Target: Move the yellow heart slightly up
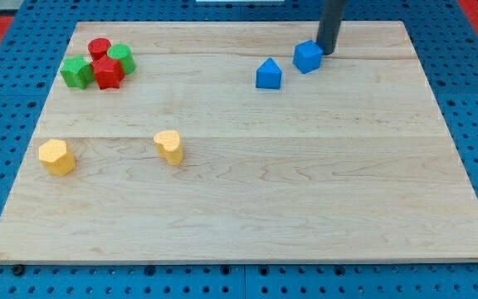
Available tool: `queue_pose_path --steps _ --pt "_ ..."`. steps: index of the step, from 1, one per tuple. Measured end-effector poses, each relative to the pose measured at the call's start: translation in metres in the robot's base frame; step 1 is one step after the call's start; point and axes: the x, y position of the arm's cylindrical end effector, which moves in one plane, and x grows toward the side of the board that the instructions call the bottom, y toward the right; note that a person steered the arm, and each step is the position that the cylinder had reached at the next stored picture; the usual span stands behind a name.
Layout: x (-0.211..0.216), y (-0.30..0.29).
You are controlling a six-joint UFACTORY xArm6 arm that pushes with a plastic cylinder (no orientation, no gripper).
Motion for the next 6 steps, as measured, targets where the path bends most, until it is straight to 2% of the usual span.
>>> queue_pose_path --steps 2,3,4,5,6 --pt "0.037 -0.024" --pt "0.041 -0.023" --pt "0.081 0.024" --pt "0.143 0.042" --pt "0.199 0.035"
